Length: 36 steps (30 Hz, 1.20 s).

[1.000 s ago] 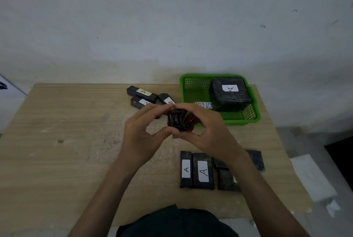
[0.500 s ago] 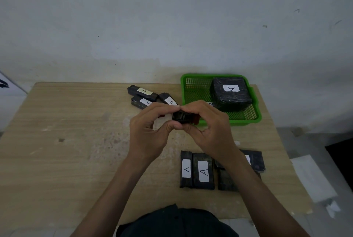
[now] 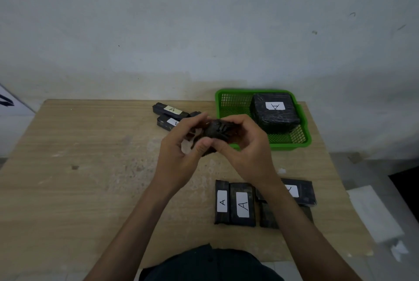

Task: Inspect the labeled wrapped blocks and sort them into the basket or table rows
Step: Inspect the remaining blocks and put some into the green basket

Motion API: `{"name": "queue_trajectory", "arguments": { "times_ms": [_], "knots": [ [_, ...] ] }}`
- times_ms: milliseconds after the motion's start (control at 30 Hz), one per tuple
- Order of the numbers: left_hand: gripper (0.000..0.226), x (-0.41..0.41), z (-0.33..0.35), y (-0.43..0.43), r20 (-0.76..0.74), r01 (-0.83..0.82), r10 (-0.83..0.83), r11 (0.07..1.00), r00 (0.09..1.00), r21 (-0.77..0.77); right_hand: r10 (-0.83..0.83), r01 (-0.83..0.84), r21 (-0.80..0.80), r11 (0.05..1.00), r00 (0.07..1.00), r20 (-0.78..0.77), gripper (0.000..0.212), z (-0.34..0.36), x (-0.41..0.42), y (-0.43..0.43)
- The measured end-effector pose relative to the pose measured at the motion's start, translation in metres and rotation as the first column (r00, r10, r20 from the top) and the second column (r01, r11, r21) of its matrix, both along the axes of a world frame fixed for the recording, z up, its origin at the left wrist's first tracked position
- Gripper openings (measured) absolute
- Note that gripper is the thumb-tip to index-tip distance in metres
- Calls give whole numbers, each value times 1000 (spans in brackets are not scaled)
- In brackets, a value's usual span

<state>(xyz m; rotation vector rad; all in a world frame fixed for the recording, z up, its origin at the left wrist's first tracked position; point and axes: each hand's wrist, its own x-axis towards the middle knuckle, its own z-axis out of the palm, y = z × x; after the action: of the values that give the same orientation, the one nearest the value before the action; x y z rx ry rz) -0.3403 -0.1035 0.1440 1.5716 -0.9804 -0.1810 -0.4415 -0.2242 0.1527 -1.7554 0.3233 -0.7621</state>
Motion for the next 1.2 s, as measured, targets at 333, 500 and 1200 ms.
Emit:
{"name": "queue_trajectory", "arguments": {
  "times_ms": [333,500,1200],
  "knots": [
    [43,-1,0,5,-492,-17,-64,987,868,-158,172,-137,242,961,977,-129,36,-6,-14,-20],
    [51,-4,0,4,-456,42,-90,993,886,-114,174,-178,28,984,902,-395,39,-18,-18,-17],
    [48,-13,-3,5,-130,62,-67,997,989,-39,109,-119,-299,947,993,-50,44,-1,-15,-16]
  ]
}}
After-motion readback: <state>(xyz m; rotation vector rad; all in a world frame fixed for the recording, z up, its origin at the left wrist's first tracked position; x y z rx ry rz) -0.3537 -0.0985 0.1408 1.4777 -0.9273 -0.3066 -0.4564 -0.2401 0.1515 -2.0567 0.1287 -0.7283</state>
